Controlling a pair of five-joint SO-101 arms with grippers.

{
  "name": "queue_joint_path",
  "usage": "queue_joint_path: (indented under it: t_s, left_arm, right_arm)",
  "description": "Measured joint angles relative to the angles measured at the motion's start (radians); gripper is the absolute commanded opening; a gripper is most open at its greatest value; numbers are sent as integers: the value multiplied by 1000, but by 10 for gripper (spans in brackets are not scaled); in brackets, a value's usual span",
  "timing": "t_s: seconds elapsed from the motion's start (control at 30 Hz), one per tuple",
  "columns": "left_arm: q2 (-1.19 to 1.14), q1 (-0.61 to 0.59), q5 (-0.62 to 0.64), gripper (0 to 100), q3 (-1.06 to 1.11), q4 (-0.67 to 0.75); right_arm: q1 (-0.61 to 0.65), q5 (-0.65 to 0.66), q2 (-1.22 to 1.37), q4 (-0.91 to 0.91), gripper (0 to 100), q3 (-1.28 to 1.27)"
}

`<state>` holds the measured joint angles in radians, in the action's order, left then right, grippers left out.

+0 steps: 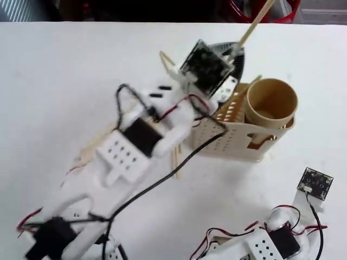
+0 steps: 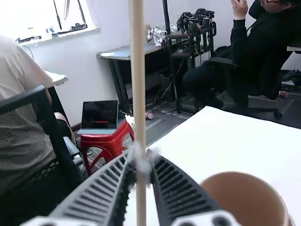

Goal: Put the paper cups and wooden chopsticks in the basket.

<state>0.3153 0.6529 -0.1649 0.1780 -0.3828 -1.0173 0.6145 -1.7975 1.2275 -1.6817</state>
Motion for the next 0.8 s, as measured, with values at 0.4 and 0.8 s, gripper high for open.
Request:
queue_joint_path:
  t_s: [0.4, 0.8]
  left_arm:
    - [-218, 0, 60, 46, -101, -74]
    - [-219, -5, 222, 107, -126, -149]
  right_arm:
    - [0, 0, 0, 0, 38, 0]
    - [0, 0, 0, 0, 38, 0]
